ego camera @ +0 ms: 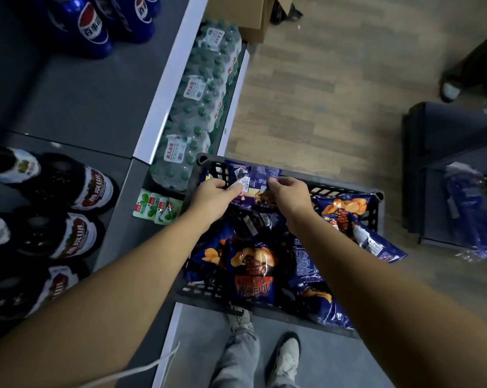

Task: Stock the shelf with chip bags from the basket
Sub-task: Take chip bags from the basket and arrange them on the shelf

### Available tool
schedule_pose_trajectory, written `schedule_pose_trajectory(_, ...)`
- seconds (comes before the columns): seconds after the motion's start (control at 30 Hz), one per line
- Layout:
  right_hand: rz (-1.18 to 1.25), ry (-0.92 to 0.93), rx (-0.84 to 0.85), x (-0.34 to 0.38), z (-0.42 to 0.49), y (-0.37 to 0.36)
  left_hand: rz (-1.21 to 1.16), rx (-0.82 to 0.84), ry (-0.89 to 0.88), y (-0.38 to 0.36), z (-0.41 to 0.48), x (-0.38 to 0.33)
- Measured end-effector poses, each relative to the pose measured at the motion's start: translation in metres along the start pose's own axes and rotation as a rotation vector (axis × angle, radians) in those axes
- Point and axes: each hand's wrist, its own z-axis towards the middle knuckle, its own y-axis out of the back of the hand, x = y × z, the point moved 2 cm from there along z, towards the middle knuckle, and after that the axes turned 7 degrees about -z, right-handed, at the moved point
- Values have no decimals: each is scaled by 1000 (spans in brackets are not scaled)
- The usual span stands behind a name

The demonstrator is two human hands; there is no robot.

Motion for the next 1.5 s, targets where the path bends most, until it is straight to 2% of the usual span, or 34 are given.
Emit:
schedule_pose_trajectory(0.27, 183, 40, 129, 26, -49, 14, -177, -1, -59, 25, -51, -21)
schedule_pose_trajectory(0.4, 276, 107, 245, 43, -82, 20, -231, -61, -118, 43, -88, -33)
schedule_pose_trajectory(0.7, 347, 284, 392, 75, -164, 35, -305, -200, -260, 79, -188, -70)
schedule_pose_trajectory(1.03, 354, 510, 462, 130, -270, 59, -439, -333, -503, 124, -312, -103)
schedule_pose_trajectory(1.17, 365, 625, 535, 151, -313, 58, -503, -437, -599, 142, -366, -110)
schedule_pose_trajectory(1.37, 340, 745, 605, 175, -380, 43, -567, -561, -704, 182, -428, -110)
schedule_pose_trajectory(1.5, 300, 815, 722, 186, -423, 17, -586, -660, -737, 216, -468, -94)
